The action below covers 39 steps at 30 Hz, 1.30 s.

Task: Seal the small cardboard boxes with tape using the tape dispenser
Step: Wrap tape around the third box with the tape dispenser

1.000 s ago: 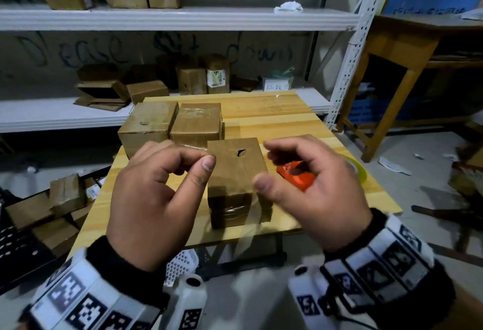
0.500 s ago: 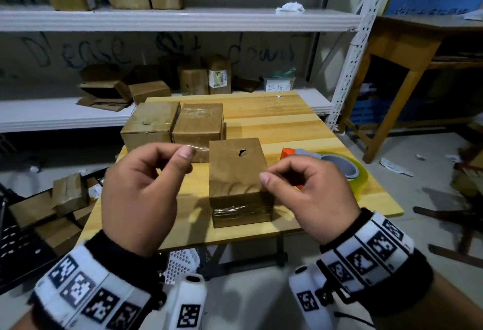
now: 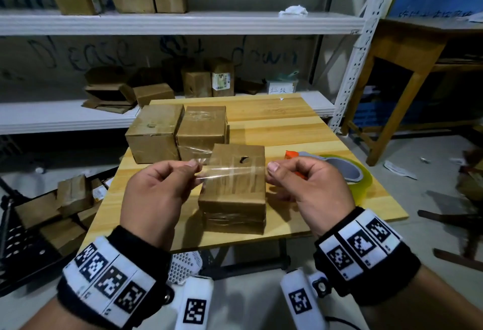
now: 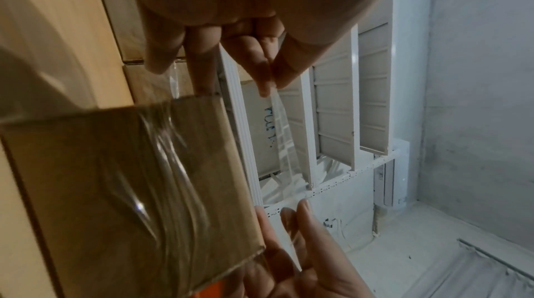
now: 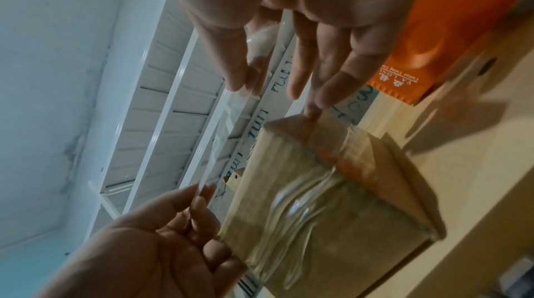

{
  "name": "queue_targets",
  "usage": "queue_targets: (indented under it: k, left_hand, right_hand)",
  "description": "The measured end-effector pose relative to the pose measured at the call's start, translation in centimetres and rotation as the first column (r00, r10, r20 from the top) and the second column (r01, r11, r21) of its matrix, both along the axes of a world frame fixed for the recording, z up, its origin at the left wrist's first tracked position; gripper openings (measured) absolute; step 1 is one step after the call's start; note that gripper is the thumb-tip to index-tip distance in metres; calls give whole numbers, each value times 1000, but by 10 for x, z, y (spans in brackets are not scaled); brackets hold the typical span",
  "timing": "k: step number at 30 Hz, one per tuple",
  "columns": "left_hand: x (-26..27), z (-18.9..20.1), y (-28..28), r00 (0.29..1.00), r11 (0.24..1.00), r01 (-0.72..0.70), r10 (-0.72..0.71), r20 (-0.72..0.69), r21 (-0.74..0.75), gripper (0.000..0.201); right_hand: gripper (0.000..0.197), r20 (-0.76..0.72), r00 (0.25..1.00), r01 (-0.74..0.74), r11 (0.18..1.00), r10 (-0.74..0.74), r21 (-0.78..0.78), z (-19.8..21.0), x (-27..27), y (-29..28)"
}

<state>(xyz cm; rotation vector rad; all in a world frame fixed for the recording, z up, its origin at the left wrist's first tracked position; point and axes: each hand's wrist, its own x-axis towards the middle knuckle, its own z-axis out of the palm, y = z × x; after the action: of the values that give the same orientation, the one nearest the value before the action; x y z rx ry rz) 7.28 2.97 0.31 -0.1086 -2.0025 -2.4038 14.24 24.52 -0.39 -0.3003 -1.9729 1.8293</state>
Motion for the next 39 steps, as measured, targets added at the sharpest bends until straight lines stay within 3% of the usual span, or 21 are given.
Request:
queue_targets:
  k: [5,11,15,18,19,24,29,33,39]
  left_hand:
    - [1,3,-5,999,996,-33,33,9,-82,20]
    - [1,5,-15,986,959,-95,55,-155,-267,17]
    - [-1,18,-17,976,934,-98,22,-218,-345,6]
    - [-7,23,-15,975,895,-76,-26,-222,-439,35]
    - [-11,24,-14,976,894,-71,-29,-214,-443,42]
    - [-28,23,-9,990,920,-46,-10,-141,-389,34]
    - [-41,17,-4,993,893,-14,-41,-112,-450,35]
    - [-46,10,-1,995,878,19,-64,-80,-478,35]
    - [-55,-10,2,997,912,75,-83,-3,-403,38]
  right_hand:
    - [24,19,1000,7,995,-9,97,-1,4,1]
    - [33,-3,1000,-1,990,1,144,-1,7,-1]
    - [36,-22,1000,16,999,-15,46,2,3,-4]
    - [43,-35,999,42,999,-41,26,2,-2,-4]
    - [45,-46,998,52,998,-51,24,1,-4,-3]
    - [37,-1,997,79,995,-79,-64,5,-12,2]
    - [40,63,994,92,996,-91,-13,-7,-22,10]
    - [42,92,991,101,993,-95,-63,-18,-26,15]
    - [31,241,970,78,980,-32,-182,-21,-25,15]
